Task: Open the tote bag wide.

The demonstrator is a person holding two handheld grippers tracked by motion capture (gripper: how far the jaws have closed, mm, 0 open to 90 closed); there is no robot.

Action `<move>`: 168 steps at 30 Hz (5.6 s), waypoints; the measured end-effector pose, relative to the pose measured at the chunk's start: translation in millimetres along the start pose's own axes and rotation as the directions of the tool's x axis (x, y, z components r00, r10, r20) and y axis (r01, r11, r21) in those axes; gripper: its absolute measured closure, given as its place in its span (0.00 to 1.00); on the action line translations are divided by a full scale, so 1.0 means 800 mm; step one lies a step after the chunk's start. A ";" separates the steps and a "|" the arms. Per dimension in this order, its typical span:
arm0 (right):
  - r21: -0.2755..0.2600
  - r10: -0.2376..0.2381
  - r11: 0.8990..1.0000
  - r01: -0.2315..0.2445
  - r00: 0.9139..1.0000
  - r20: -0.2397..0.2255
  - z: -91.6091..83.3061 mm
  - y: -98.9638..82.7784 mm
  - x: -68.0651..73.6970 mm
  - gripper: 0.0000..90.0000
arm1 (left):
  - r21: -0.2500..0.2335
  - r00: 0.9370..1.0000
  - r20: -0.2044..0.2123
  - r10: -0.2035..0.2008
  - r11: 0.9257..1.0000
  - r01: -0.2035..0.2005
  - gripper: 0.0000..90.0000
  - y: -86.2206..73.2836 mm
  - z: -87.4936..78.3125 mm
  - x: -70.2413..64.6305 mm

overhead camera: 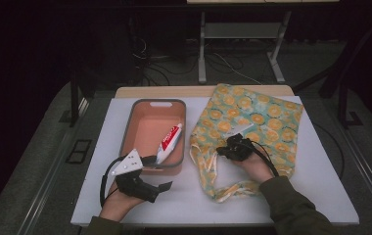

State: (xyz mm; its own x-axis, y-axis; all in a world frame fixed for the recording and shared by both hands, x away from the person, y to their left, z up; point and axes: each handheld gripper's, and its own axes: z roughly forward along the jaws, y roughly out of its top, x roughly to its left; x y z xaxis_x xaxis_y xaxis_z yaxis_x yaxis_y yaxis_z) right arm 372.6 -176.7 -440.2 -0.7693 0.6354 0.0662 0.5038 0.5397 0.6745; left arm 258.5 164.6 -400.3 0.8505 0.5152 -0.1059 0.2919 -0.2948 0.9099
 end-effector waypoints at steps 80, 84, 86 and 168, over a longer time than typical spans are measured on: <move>-0.204 0.047 0.978 -0.035 0.997 0.053 -0.122 -0.025 -0.076 0.97 | 0.006 1.000 0.003 0.002 1.000 -0.002 0.00 0.000 0.003 0.000; -0.182 0.112 0.979 -0.095 0.990 0.082 -0.110 -0.033 -0.100 0.97 | 0.008 1.000 0.005 0.002 1.000 -0.002 0.00 -0.001 0.003 -0.001; -0.175 0.125 0.979 -0.109 0.989 0.084 -0.106 -0.036 -0.105 0.97 | 0.009 1.000 0.004 0.002 1.000 -0.002 0.00 -0.001 0.004 0.000; 0.081 -0.208 0.971 0.227 0.958 -0.197 -0.098 -0.092 0.058 0.99 | -0.024 1.000 0.013 0.019 1.000 -0.019 0.00 0.007 0.001 0.016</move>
State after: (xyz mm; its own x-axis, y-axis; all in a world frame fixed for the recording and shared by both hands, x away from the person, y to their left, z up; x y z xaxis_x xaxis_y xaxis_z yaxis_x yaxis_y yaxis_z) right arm 268.9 -230.3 -428.9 -0.9192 0.3879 0.0683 0.3461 0.7125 0.6104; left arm 271.7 169.1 -396.8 0.8615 0.4991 -0.0937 0.2651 -0.2847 0.9212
